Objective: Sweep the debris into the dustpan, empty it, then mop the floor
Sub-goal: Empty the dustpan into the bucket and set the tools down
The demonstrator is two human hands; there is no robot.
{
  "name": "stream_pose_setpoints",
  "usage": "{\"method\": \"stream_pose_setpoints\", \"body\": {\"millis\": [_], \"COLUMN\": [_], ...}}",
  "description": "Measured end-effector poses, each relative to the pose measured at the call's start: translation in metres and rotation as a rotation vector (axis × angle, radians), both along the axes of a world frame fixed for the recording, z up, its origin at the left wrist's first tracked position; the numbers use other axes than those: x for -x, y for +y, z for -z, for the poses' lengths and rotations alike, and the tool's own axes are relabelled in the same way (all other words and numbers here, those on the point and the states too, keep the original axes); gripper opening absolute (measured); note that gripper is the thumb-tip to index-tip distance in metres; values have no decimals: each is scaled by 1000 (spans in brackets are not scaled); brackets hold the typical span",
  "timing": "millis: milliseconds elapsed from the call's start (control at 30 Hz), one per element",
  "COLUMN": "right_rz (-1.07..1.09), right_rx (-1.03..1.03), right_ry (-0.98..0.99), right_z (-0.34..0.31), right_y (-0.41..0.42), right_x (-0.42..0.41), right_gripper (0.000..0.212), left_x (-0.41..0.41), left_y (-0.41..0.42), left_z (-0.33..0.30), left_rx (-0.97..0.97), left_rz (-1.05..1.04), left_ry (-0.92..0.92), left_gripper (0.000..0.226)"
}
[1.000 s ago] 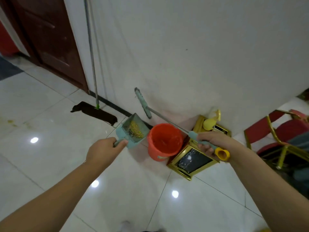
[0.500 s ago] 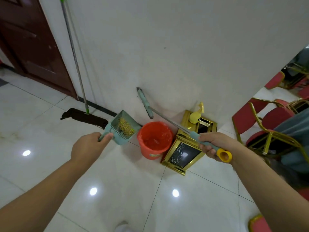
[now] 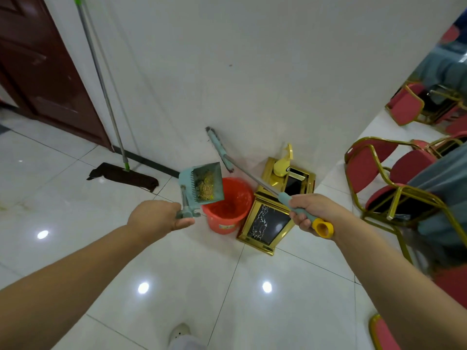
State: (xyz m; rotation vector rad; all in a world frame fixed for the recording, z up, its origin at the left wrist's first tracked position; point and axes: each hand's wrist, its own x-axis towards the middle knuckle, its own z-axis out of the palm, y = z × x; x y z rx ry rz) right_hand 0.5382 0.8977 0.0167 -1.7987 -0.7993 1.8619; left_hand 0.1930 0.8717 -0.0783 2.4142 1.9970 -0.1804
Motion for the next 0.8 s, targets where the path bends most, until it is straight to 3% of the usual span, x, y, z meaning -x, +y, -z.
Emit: {"method": "stream_pose_setpoints", "body": {"millis": [433,800], "right_rz": [-78,-59], "right_rx": [-4,7], "right_ry": [-98,-121], "right_z": [-12,-3], "right_y": [-38,-82], "right_x": [-49,-75], "right_gripper": [44,43], "left_x": [-90,-127], "left_y": [-15,-45], "left_z": [17,52], "left_rx": [229,392], "left_rz": [549,593], "left_ry": [279,460], "left_gripper": [45,46]}}
